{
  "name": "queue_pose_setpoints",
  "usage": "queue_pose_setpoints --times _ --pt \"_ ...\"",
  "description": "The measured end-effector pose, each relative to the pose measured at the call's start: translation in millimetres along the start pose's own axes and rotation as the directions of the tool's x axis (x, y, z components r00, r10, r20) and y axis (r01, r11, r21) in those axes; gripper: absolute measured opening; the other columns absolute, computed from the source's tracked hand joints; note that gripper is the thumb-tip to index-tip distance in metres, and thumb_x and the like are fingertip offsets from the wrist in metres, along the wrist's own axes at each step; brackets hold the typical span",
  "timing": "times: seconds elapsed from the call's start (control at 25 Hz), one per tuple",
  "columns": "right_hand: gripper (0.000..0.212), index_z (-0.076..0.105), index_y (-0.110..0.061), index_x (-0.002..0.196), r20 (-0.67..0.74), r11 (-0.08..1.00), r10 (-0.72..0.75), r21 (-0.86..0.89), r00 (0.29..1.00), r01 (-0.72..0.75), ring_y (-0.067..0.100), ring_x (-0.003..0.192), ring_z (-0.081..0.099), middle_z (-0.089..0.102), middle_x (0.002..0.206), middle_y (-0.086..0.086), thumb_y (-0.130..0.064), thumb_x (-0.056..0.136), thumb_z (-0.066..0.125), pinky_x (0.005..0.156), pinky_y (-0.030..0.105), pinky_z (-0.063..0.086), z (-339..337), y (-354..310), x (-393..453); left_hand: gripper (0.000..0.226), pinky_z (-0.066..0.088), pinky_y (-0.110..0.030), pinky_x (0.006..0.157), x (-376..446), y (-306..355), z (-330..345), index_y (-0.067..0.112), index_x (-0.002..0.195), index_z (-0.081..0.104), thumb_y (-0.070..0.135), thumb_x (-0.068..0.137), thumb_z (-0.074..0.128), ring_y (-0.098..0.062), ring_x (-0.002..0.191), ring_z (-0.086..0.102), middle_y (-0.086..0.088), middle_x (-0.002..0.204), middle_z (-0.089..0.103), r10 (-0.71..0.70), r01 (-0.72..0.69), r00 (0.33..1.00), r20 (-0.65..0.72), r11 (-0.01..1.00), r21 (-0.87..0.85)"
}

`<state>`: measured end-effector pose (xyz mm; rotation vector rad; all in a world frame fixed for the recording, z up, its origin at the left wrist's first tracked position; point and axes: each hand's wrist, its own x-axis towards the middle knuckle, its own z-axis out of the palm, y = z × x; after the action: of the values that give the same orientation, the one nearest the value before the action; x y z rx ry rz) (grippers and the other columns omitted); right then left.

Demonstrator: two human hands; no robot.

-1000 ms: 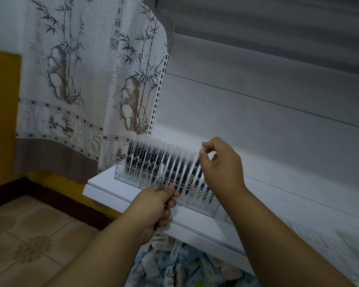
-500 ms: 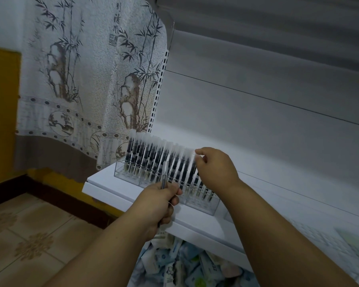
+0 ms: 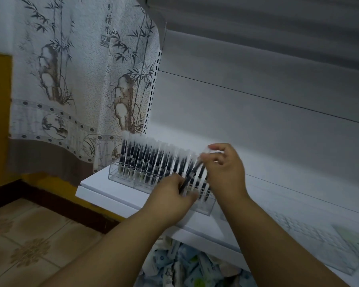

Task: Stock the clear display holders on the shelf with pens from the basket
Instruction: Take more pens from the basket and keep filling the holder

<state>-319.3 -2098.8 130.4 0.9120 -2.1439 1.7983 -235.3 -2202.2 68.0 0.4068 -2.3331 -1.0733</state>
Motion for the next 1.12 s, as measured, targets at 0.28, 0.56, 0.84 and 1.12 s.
queue_pose_setpoints --times 0.28,0.56,0.84,1.12 --pt "0.017 0.056 -0.025 0.113 -0.095 0.932 -0.228 -0.309 0.969 0.189 0.004 0.065 0.059 0.058 0.09 -0.021 -0.028 0.097 0.059 0.061 0.013 0.044 -8.1 9.9 17.4 0.046 0.046 -0.039 0.082 0.7 -40.7 17.9 0.013 0.104 0.068 0.021 0.059 0.06 -0.028 0.094 0.058 -0.005 0.1 0.06 0.392 -0.283 0.919 -0.053 0.746 0.603" --pt "0.013 0.055 -0.023 0.108 0.144 0.841 -0.226 -0.47 0.964 0.267 0.012 0.069 0.059 0.064 0.096 -0.009 -0.027 0.096 0.058 0.063 0.024 0.043 5.9 22.5 25.5 0.044 0.046 -0.034 0.077 3.7 -42.4 13.2 0.017 0.101 0.067 0.026 0.059 0.057 -0.022 0.088 0.055 0.0 0.093 0.057 0.426 -0.31 0.905 -0.014 0.682 0.663" --pt "0.03 0.059 -0.022 0.126 0.179 0.763 -0.206 -0.586 0.962 0.272 0.016 0.085 0.06 0.054 0.121 -0.002 -0.03 0.099 0.049 0.076 0.032 0.052 12.6 29.3 15.8 0.037 0.042 -0.031 0.074 4.5 -41.1 10.5 0.019 0.093 0.064 0.028 0.058 0.053 -0.021 0.085 0.054 0.002 0.09 0.055 0.42 -0.315 0.908 0.006 0.673 0.669" --pt "0.034 0.046 -0.029 0.131 0.124 0.839 -0.206 -0.488 0.971 0.24 0.01 0.076 0.055 0.055 0.112 -0.008 -0.03 0.097 0.051 0.066 0.027 0.045 5.3 21.7 -28.2 0.07 0.028 -0.039 0.111 -27.9 -33.7 -7.1 0.018 0.146 0.042 0.024 0.078 0.057 -0.026 0.138 0.035 -0.005 0.149 0.039 0.276 -0.224 0.961 -0.004 0.787 0.575"
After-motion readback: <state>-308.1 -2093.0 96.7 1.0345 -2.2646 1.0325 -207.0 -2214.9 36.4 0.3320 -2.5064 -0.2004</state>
